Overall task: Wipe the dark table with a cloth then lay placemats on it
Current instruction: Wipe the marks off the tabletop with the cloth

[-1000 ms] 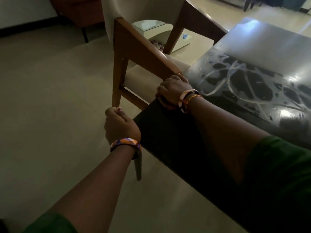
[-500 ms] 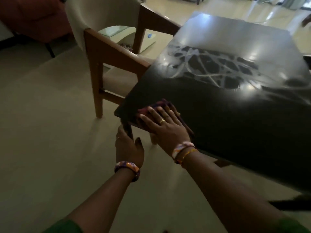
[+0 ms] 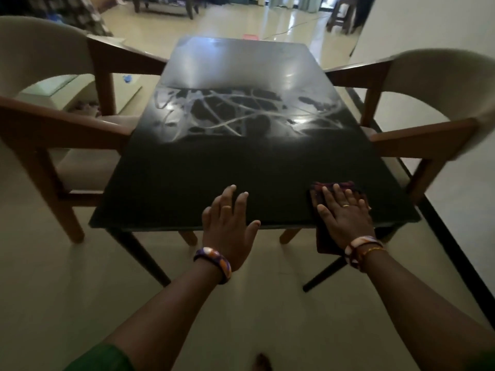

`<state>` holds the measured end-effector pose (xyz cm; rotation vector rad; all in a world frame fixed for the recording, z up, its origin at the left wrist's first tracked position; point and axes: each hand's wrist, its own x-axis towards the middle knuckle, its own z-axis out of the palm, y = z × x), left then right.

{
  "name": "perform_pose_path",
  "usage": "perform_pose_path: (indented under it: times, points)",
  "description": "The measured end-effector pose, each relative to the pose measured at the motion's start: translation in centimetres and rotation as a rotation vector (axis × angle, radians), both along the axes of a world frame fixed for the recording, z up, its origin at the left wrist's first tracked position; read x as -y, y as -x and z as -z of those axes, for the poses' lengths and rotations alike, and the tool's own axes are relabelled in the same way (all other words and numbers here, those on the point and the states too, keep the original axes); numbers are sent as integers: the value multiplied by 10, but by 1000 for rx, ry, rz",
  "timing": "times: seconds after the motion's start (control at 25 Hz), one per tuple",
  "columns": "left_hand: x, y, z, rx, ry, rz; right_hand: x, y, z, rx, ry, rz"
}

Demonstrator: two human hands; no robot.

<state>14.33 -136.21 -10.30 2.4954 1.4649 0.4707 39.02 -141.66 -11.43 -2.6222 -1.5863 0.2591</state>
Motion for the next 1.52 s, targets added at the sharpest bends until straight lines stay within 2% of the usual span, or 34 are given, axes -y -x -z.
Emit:
perform_pose_path:
  times: [0.16, 0.32, 0.48, 0.8, 1.0, 1.12, 1.24, 1.32, 1.44, 1.52]
  points:
    - [-31, -58, -27, -77, 70, 131, -29, -23, -2, 26, 61, 64]
    - [-82, -114, -26, -221, 12, 215, -76, -80, -2, 29, 67, 86]
    - [-156, -181, -21, -199, -10, 151, -150, -145, 5, 51, 11, 100]
    - [-296, -323, -22, -154, 91, -8, -322, -261, 8, -18, -38, 31]
    - [-338, -339, -13, -249, 123, -34, -431, -295, 1, -76, -30, -31]
    - [-360, -346, -12, -370, 173, -24, -392, -283, 5, -32, -38, -88]
    - [-374, -357, -11, -525, 95, 22, -328, -255, 8, 9, -54, -102]
    - [-381, -364, -16, -560, 54, 60, -361, -266, 9, 18, -44, -68]
    - [-384, -370, -21, -558, 54, 70, -457, -291, 5, -46, -36, -41]
    - [-385, -369, -22, -552, 66, 84, -471, -292, 4, -38, -3, -41]
